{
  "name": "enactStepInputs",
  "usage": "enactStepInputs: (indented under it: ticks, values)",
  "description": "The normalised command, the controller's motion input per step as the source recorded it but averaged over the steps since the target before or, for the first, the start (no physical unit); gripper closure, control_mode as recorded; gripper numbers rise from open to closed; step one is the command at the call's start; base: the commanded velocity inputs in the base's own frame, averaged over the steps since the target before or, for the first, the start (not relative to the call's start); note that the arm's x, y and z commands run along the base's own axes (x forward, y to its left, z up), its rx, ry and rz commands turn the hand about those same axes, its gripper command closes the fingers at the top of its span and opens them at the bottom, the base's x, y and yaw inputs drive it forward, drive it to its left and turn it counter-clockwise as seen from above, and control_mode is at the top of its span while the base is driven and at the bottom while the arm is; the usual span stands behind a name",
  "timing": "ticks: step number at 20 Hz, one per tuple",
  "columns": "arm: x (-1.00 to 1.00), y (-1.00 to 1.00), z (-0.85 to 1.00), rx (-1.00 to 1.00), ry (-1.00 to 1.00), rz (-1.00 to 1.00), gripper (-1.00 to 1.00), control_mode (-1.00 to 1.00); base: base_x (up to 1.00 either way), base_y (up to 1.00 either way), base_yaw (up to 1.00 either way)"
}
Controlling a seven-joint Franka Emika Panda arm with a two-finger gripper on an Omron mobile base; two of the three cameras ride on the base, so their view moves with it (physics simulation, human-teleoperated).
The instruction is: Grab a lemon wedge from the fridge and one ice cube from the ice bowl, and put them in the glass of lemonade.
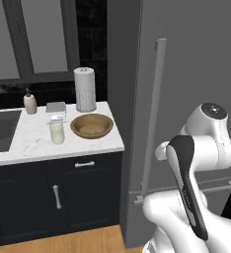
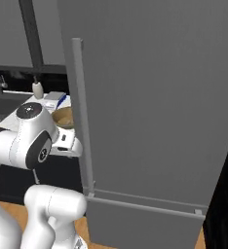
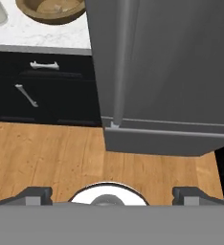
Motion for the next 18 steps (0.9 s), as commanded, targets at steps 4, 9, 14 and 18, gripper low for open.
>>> enactStepInputs:
  ticks: [4, 9, 14, 18]
  values:
    - [0.00, 0.00, 0.00, 0.00, 0.00, 0.00, -1.00, 1.00, -0.40, 0.16, 0.00]
    - [0.00, 0.00, 0.00, 0.00, 0.00, 0.00, -1.00, 1.00, -0.38, 0.19, 0.00]
    - [0.00, 0.00, 0.00, 0.00, 0.00, 0.00, -1.00, 1.00, -0.29, 0.34, 0.00]
    - [0.00, 0.00, 0.00, 0.00, 0.00, 0.00, -1.00, 1.00, -0.23, 0.41, 0.00]
